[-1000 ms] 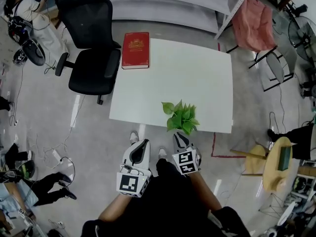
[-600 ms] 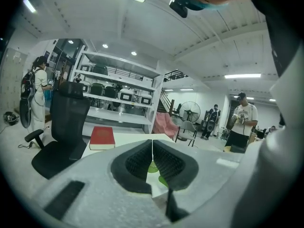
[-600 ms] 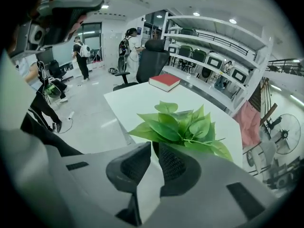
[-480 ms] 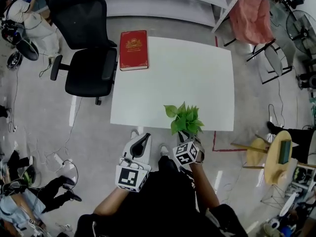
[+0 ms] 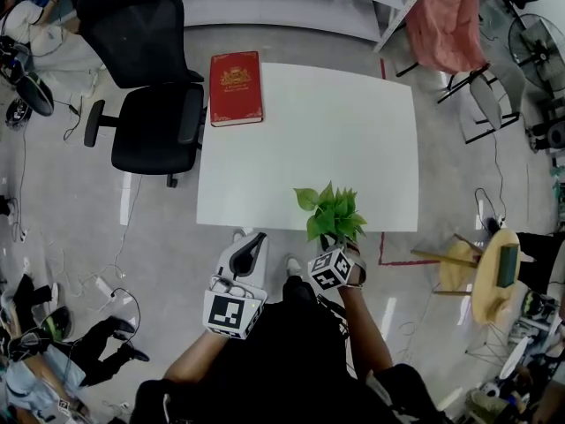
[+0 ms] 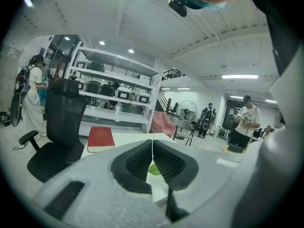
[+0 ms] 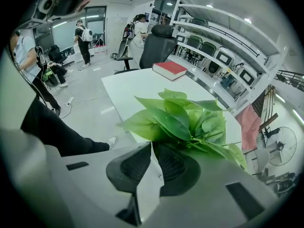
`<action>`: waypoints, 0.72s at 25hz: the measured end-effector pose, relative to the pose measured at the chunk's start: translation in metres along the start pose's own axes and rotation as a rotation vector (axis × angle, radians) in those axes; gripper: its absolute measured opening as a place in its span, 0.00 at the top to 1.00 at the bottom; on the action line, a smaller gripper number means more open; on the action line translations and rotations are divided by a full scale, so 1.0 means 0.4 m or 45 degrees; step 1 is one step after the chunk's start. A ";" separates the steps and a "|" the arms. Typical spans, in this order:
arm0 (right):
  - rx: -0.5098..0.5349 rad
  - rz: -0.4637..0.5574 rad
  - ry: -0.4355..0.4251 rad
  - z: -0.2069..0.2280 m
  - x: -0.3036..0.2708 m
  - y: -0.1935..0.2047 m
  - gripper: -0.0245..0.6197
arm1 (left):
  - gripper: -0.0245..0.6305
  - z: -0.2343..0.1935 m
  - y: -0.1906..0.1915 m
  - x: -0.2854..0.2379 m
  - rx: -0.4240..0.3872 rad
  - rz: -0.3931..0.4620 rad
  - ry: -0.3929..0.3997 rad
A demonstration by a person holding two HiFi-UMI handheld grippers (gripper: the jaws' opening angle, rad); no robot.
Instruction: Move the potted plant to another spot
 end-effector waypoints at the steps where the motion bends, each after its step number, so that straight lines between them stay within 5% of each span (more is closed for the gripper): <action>1: 0.014 -0.004 0.006 0.000 -0.002 -0.003 0.94 | 0.93 -0.008 0.000 0.001 0.005 0.001 -0.004; 18: 0.121 -0.005 0.010 -0.017 -0.007 -0.056 0.94 | 0.93 -0.132 0.016 0.089 0.083 0.051 -0.161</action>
Point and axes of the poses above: the fingertips, and each gripper's own axes: x backward along the fingers, z to its right, y out of its underside, the point moved 1 cm from there along x, backward along the fingers, and after that the axes turned 15 degrees about -z, right-handed, at the moved point
